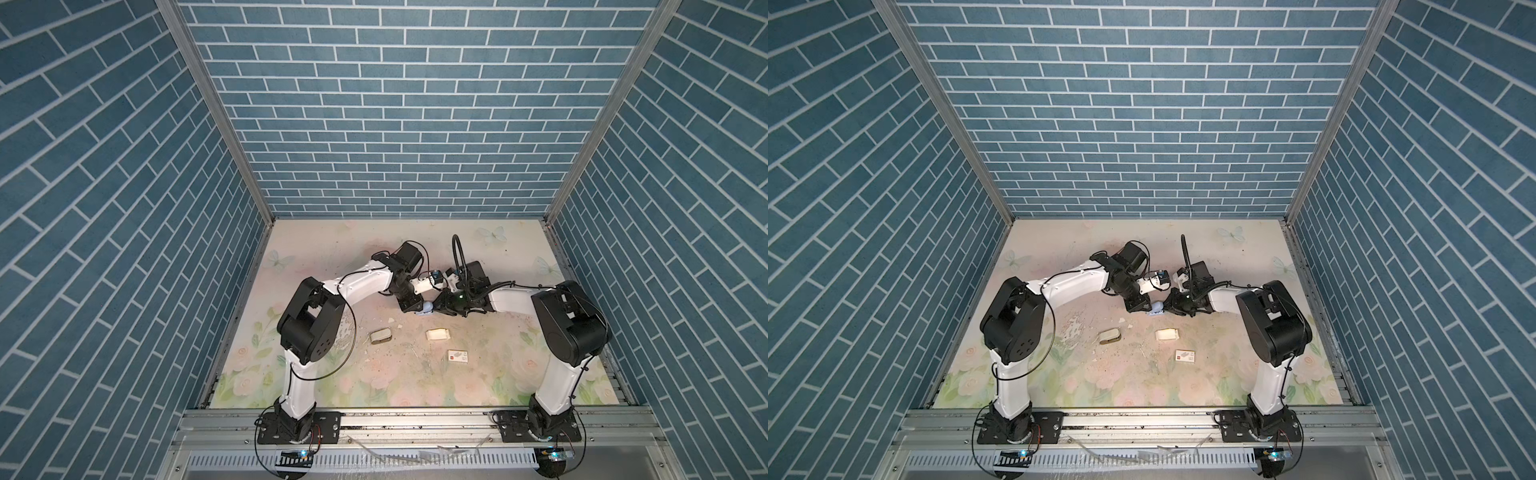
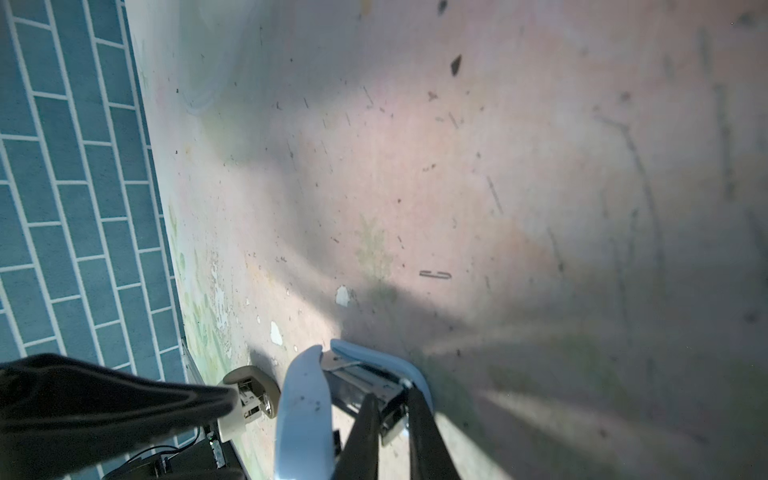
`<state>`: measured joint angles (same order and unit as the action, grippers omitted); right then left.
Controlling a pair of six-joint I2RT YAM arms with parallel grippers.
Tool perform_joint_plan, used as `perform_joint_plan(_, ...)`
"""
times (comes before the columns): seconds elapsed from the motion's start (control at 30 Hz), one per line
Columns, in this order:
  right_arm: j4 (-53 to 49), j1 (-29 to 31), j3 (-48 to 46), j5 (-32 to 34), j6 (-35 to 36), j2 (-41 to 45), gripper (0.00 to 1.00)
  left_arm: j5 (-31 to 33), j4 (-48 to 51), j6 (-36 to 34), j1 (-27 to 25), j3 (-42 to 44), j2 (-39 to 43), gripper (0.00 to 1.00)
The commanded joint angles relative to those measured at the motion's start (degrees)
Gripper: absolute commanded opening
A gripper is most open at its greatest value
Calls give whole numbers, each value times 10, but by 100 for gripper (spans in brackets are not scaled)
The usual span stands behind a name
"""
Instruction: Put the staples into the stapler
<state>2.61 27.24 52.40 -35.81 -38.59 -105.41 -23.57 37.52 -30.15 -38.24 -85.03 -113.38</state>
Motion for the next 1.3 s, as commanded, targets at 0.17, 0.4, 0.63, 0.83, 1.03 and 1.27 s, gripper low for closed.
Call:
perform_joint_plan(0.17,57,-12,-31,-12,-40,9,18,1,7,3,-8,-25,-23,33)
perform_joint_plan(0.4,71,-21,-39,-15,-50,13,18,7,6,3,-10,-27,-23,34)
perform_joint_plan(0.63,69,-27,-41,-4,-58,12,18,9,5,7,-13,-31,-25,35)
perform_joint_plan(0.83,84,-28,-49,3,-73,9,19,13,6,8,-16,-39,-30,35)
perform_joint_plan(1.03,96,-29,-58,13,-82,12,19,16,3,10,-18,-42,-31,35)
perform_joint_plan(1.27,33,-29,-45,36,-39,27,14,21,8,9,-23,-55,-40,35)
